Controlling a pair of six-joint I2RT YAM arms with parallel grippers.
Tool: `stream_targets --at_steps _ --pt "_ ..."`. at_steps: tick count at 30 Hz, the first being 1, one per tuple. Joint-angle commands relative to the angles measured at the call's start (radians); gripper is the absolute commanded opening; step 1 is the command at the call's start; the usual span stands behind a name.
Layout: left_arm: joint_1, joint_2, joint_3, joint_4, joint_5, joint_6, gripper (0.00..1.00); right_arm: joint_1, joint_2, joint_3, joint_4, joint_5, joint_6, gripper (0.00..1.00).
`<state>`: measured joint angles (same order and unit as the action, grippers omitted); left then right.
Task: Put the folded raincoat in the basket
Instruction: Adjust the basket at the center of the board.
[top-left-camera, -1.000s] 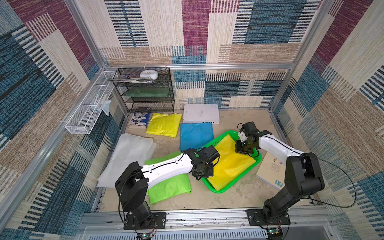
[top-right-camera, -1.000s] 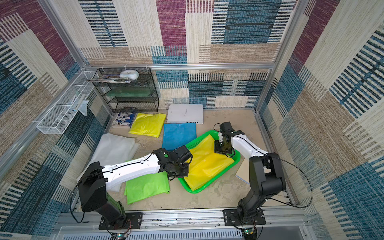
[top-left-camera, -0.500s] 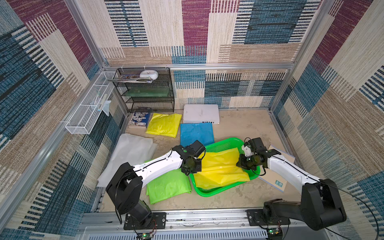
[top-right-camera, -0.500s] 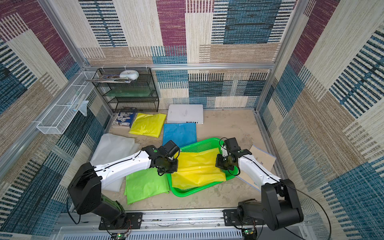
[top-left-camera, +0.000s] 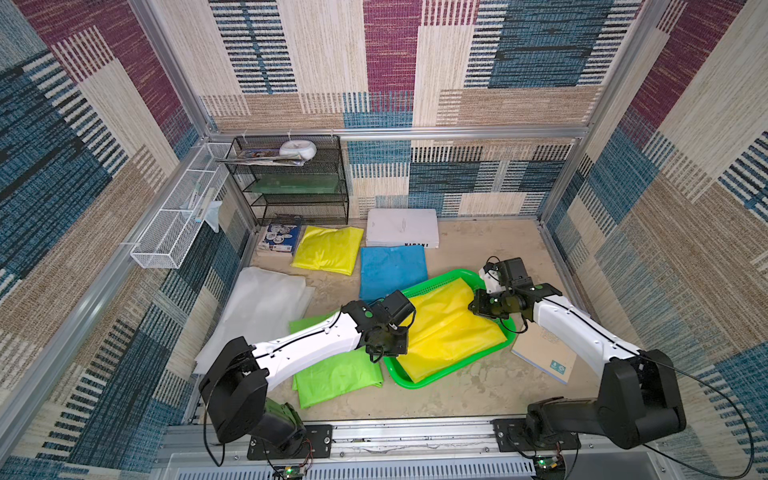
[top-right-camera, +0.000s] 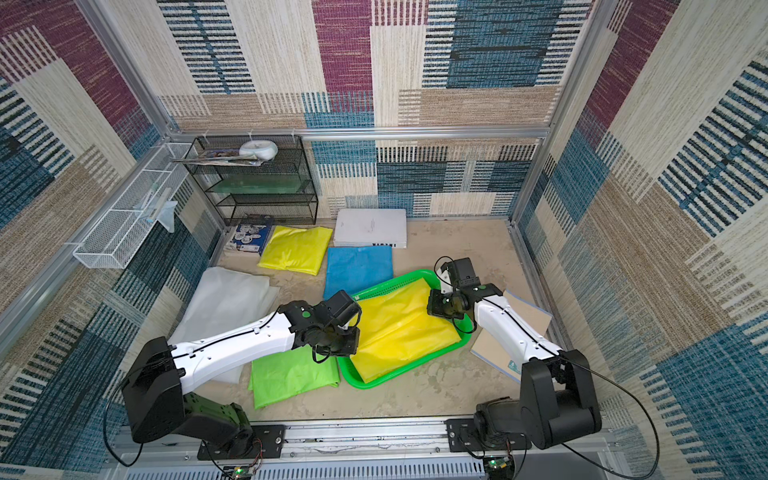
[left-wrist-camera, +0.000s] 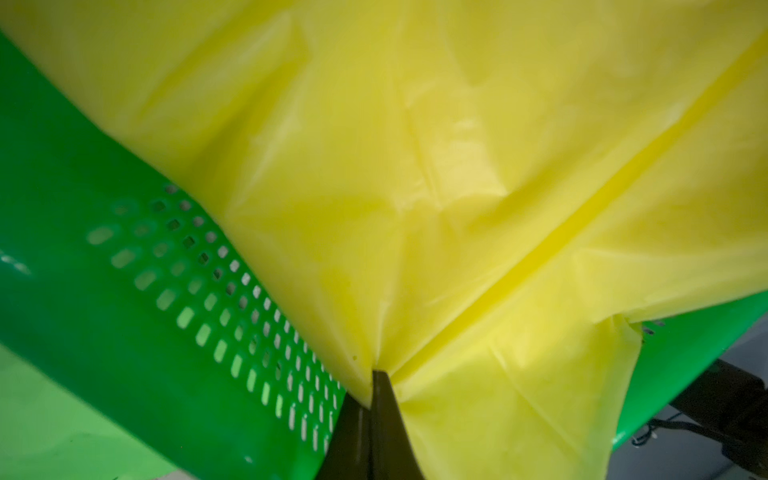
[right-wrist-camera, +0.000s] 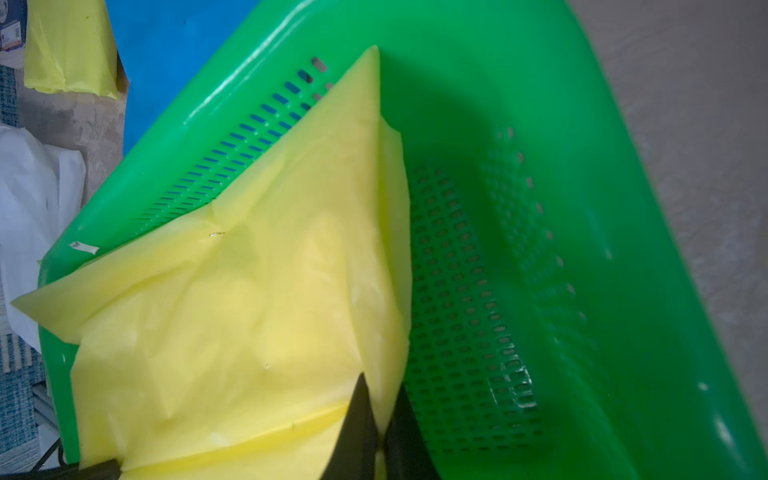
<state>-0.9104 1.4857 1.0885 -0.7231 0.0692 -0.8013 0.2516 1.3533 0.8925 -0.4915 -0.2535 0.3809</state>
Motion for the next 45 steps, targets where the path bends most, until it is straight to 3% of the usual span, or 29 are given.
stream_targets --at_steps 1,6,17,30,34,45 --pt "-0.035 -0.030 0.001 -0.034 -0.088 -0.049 0.00 -0.002 -0.017 0.007 0.045 0.021 -0.059 0.00" --pt "-0.048 -0.056 -0.018 -0.010 -0.146 -0.054 0.00 -0.002 -0.008 0.000 0.100 0.022 -0.063 0.00" --pt "-0.050 0.064 -0.007 -0.004 -0.201 -0.046 0.00 -0.002 0.126 0.010 0.147 0.009 -0.065 0.00" --pt "-0.050 0.079 -0.016 -0.012 -0.160 -0.031 0.00 0.002 0.154 -0.025 0.120 0.033 -0.057 0.02" --pt "-0.046 0.078 -0.002 -0.031 -0.185 -0.004 0.01 0.003 0.105 -0.080 0.075 0.041 0.000 0.02" --pt "0.023 0.073 0.022 -0.045 -0.172 0.141 0.00 0.042 -0.254 -0.318 0.062 -0.038 0.205 0.00"
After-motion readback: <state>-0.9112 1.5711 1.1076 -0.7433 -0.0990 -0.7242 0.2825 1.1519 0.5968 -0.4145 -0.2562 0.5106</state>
